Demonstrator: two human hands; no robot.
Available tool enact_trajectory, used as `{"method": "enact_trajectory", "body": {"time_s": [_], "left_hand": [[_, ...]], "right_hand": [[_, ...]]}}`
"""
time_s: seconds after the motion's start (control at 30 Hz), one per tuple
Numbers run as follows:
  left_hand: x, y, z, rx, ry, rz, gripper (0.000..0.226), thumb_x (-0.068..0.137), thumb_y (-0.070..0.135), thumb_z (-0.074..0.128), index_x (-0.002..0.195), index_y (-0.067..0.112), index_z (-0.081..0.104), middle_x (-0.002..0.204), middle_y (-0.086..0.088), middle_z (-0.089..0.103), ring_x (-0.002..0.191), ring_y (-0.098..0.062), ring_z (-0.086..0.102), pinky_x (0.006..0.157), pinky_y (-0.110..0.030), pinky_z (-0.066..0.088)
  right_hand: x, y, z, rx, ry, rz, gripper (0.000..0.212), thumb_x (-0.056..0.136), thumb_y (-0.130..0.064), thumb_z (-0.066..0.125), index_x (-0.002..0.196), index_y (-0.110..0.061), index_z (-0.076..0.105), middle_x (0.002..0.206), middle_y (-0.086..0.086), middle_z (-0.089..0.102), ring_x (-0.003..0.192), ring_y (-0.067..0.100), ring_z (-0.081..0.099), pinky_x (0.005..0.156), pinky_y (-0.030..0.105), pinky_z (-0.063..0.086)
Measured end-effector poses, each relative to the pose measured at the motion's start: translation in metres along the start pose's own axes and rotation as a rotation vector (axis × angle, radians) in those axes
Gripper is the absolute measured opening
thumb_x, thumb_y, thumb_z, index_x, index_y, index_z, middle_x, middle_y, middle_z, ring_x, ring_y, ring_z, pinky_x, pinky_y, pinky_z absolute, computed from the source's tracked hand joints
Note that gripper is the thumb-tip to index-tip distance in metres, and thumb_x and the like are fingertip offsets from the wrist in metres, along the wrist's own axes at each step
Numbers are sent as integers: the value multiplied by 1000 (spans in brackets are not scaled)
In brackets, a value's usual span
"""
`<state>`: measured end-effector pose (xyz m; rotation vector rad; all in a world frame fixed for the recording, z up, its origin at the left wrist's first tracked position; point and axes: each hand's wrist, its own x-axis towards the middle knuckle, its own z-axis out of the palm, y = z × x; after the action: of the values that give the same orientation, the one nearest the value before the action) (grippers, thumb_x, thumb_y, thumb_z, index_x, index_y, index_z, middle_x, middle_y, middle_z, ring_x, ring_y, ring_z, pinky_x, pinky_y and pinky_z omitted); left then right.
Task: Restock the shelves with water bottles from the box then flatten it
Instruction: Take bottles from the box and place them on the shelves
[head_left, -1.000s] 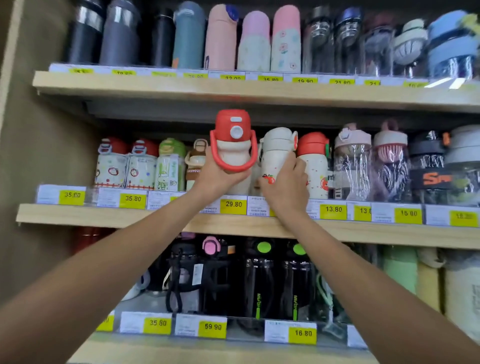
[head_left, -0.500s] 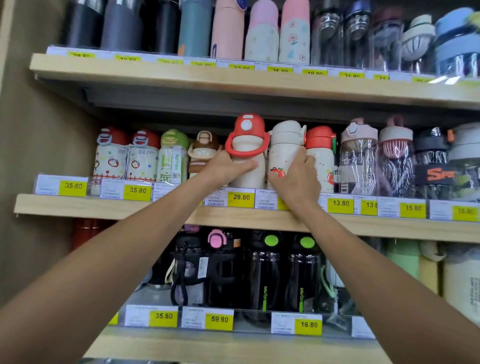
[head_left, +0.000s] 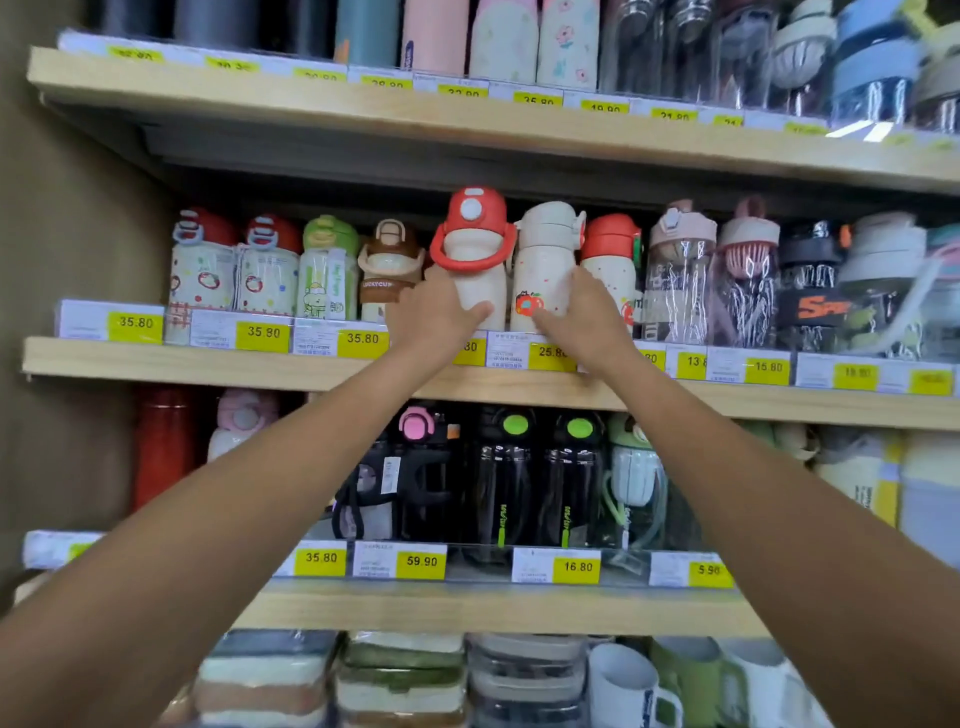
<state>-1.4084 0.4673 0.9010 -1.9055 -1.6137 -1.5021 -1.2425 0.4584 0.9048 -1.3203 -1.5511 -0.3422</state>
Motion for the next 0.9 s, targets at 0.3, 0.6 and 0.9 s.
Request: {"method": "enact_trajectory", "body": {"time_s": [0.3, 0.6, 0.9], "left_hand": [[-89, 41, 30, -369, 104, -1, 45, 78, 7, 57, 121, 2, 47, 128, -14, 46, 124, -31, 36, 104, -30, 27], [-234, 153, 114, -742, -220, -98, 29, 86, 5, 57, 115, 7, 55, 109, -6, 58, 93, -14, 55, 76, -20, 40], [-388, 282, 231, -817, -728, -216, 22, 86, 4, 60, 108, 2, 61, 99, -9, 61, 92, -19, 58, 72, -18, 44]], "right_hand": [[-72, 42, -51, 125, -46, -187, 33, 89, -8, 53, 121, -3, 55, 112, 13, 63, 105, 25, 57, 92, 30, 41], [-175, 168, -129, 186, -4, 15, 25, 87, -6, 53, 110, -2, 63, 93, 11, 67, 82, 22, 60, 82, 31, 48], [-314, 355, -247, 110, -160, 437, 19, 87, -2, 54, 102, 0, 66, 89, 18, 69, 78, 22, 63, 75, 32, 49]]}}
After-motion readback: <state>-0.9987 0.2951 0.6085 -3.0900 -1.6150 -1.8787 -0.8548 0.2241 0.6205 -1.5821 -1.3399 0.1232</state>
